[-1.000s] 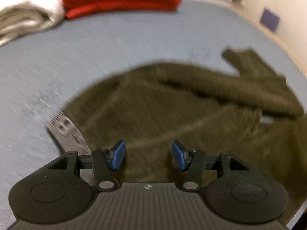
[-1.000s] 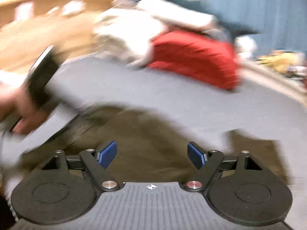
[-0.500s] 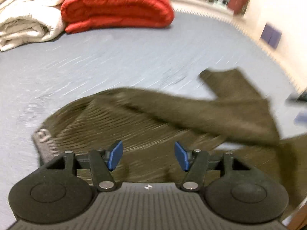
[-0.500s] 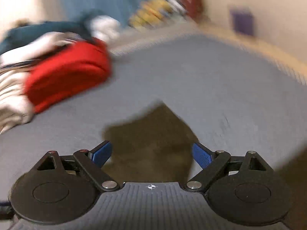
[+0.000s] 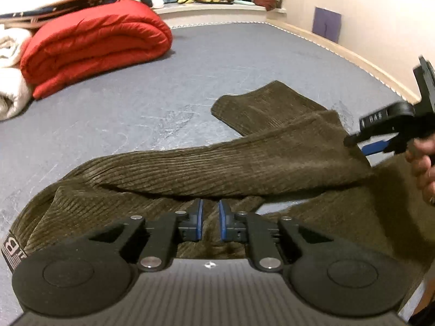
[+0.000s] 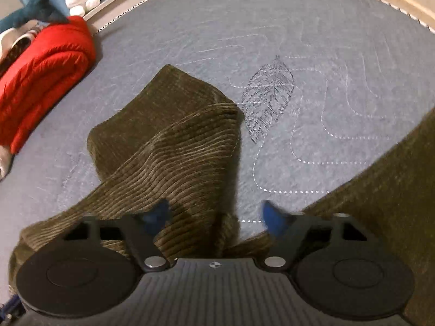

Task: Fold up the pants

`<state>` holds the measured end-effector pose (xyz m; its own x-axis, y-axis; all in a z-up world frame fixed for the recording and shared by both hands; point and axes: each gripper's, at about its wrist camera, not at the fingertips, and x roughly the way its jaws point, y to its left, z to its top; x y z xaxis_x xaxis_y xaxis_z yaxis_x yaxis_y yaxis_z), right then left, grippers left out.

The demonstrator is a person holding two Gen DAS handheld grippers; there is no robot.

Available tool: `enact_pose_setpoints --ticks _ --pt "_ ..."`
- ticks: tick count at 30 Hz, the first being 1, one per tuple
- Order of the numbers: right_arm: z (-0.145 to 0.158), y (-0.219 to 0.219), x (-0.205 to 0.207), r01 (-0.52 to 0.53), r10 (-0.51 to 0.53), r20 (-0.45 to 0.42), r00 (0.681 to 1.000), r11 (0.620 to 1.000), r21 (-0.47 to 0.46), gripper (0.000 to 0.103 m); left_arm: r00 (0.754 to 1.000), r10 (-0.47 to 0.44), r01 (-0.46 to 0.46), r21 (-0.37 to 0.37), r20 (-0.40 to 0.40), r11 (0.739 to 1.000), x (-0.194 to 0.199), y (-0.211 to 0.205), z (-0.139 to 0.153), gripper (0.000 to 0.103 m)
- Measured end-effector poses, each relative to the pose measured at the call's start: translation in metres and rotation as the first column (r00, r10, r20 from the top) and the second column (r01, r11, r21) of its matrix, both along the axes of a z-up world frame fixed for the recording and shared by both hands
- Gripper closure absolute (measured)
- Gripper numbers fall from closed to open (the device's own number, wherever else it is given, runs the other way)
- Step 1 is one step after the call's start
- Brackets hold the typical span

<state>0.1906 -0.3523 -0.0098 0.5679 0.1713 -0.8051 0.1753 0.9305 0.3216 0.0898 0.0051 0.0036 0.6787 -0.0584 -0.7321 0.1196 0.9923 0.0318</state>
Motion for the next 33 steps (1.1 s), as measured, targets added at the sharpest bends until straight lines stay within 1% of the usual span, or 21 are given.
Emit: enact_pose_setpoints --ticks 1,2,3,4,5,8,10,12,13,15,17,19,21,23,24,26,28,29,30,31,33 --pt "0.0 0.003 0.002 -0.009 0.009 0.004 1.0 1.0 0.011 0.067 1.0 0.008 -0.008 0.002 0.002 1.0 0.0 0.005 0.001 0.089" --pt "0.0 0.007 0.004 -0.022 0.022 0.007 1.0 1.0 0.017 0.074 1.0 0.015 -0.015 0.005 0.005 1.0 0.003 0.007 0.002 0.089" --pt "-0.001 0.013 0.007 -0.028 0.028 0.011 1.0 1.0 0.0 0.078 1.0 0.021 -0.022 0.009 0.008 1.0 0.005 0.01 0.003 0.089" --pt "0.002 0.018 0.007 -0.032 0.032 0.021 0.999 0.999 -0.023 0.089 1.0 0.028 -0.028 0.012 0.007 1.0 0.006 0.012 0.003 0.089" --pt "0.006 0.024 0.007 -0.039 0.041 0.044 0.998 0.999 -0.036 0.093 0.999 0.036 -0.036 0.014 0.004 0.999 0.006 0.015 0.004 0.089" --pt "0.026 0.04 0.003 -0.052 0.061 0.153 0.986 0.997 -0.059 0.095 0.998 0.066 -0.066 -0.001 0.002 0.998 0.008 0.025 0.01 0.089" --pt "0.045 0.057 -0.002 -0.102 0.118 0.26 0.958 0.992 -0.074 0.096 0.996 0.09 -0.09 -0.016 0.0 0.996 0.01 0.032 0.012 0.089" --pt "0.058 0.079 -0.008 -0.177 0.205 0.349 0.915 0.978 -0.109 0.096 0.994 0.11 -0.11 -0.03 -0.008 0.993 0.01 0.037 0.014 0.089" --pt "0.062 0.094 -0.011 -0.234 0.269 0.386 0.882 0.963 -0.137 0.096 0.993 0.116 -0.116 -0.037 -0.013 0.993 0.011 0.039 0.015 0.089" --pt "0.063 0.119 -0.016 -0.331 0.368 0.417 0.831 0.93 -0.163 0.096 0.991 0.13 -0.131 -0.05 -0.017 0.99 0.01 0.043 0.017 0.089" --pt "0.057 0.144 -0.018 -0.456 0.485 0.41 0.772 0.873 -0.174 0.096 0.989 0.146 -0.146 -0.059 -0.014 0.988 0.009 0.047 0.019 0.088" --pt "0.045 0.168 -0.021 -0.575 0.6 0.368 0.711 0.796 -0.189 0.095 0.987 0.161 -0.162 -0.06 -0.011 0.985 0.007 0.052 0.022 0.088" --pt "0.032 0.187 -0.023 -0.662 0.696 0.285 0.659 0.716 -0.221 0.095 0.985 0.173 -0.174 -0.059 -0.014 0.983 0.005 0.057 0.022 0.086" --pt "0.02 0.197 -0.026 -0.702 0.745 0.217 0.631 0.667 -0.251 0.094 0.983 0.184 -0.185 -0.06 -0.02 0.981 0.003 0.062 0.022 0.082" --pt "0.016 0.198 -0.026 -0.709 0.754 0.197 0.626 0.657 -0.256 0.091 0.982 0.188 -0.189 -0.06 -0.022 0.98 0.002 0.063 0.022 0.082" --pt "0.013 0.197 -0.026 -0.713 0.756 0.174 0.631 0.654 -0.252 0.09 0.98 0.195 -0.196 -0.062 -0.027 0.979 0.001 0.067 0.022 0.081" --pt "0.017 0.189 -0.024 -0.712 0.742 0.189 0.643 0.67 -0.21 0.082 0.979 0.202 -0.203 -0.064 -0.03 0.977 0.0 0.07 0.021 0.078" --pt "0.022 0.183 -0.023 -0.704 0.727 0.208 0.654 0.686 -0.184 0.078 0.978 0.205 -0.206 -0.065 -0.03 0.976 0.0 0.07 0.021 0.077" --pt "0.027 0.177 -0.024 -0.695 0.712 0.23 0.663 0.7 -0.163 0.07 0.978 0.207 -0.209 -0.065 -0.031 0.976 0.0 0.071 0.021 0.073" --pt "0.036 0.171 -0.025 -0.675 0.685 0.265 0.679 0.724 -0.142 0.057 0.977 0.209 -0.21 -0.066 -0.032 0.975 0.0 0.071 0.021 0.07" --pt "0.05 0.154 -0.023 -0.618 0.614 0.337 0.713 0.779 -0.111 0.045 0.978 0.208 -0.21 -0.064 -0.035 0.976 0.001 0.071 0.02 0.07"
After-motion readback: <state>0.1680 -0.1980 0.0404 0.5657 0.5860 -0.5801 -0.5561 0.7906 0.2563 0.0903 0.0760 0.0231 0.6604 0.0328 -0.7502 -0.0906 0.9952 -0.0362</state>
